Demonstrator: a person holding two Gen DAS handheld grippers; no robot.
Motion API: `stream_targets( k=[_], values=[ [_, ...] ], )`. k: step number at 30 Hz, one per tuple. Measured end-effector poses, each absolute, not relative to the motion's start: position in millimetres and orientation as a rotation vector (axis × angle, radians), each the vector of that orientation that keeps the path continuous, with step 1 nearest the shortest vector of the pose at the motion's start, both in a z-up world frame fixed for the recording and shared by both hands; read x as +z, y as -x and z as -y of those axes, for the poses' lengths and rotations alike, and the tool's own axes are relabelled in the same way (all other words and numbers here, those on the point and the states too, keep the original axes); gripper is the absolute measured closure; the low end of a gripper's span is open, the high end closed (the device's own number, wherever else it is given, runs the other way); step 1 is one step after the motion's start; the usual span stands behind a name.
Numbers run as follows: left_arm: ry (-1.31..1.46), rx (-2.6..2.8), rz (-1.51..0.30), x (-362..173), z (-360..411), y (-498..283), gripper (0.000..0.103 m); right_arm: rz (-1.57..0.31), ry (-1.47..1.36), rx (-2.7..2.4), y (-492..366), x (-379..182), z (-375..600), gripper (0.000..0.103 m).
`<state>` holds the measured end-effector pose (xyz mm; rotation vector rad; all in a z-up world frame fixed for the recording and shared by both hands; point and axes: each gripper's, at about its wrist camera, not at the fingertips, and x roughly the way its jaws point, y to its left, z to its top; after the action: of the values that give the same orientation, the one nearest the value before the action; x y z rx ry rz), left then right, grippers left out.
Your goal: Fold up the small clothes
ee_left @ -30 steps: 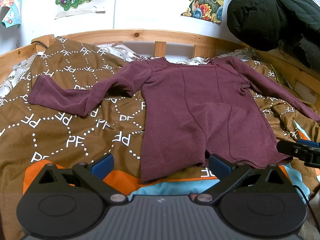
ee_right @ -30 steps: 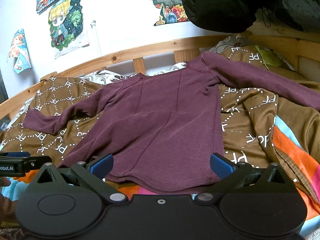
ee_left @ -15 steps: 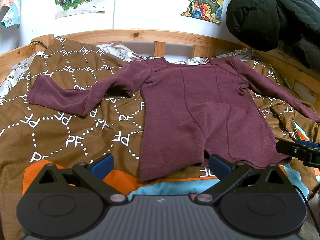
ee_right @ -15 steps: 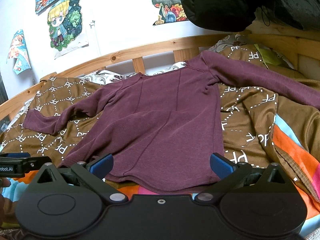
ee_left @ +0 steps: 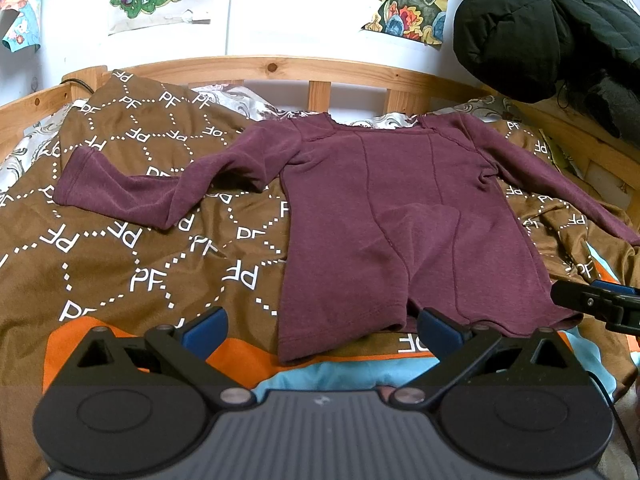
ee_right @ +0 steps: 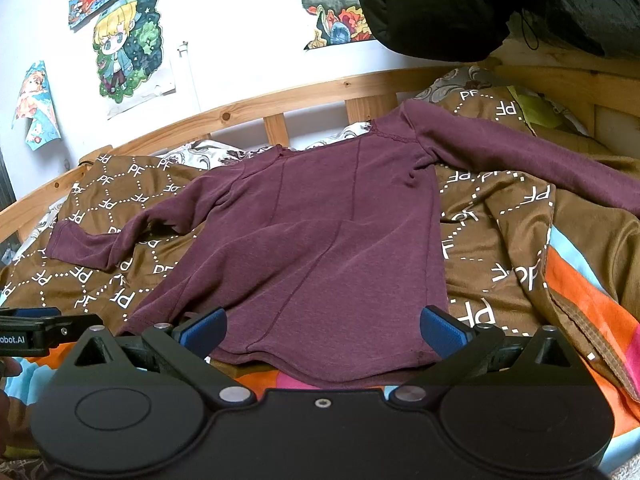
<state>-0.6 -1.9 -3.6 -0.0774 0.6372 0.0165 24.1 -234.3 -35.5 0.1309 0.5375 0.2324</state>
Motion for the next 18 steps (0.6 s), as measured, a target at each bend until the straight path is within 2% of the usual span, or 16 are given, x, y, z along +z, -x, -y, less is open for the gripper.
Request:
stream_targets(
  k=[18],
  values=[
    [0.088, 0.014, -0.646, -3.4, 1.7, 1.0, 0.000, -0.540, -0.135, 0.233, -24.2, -36.5, 234.6, 0.000]
  ],
)
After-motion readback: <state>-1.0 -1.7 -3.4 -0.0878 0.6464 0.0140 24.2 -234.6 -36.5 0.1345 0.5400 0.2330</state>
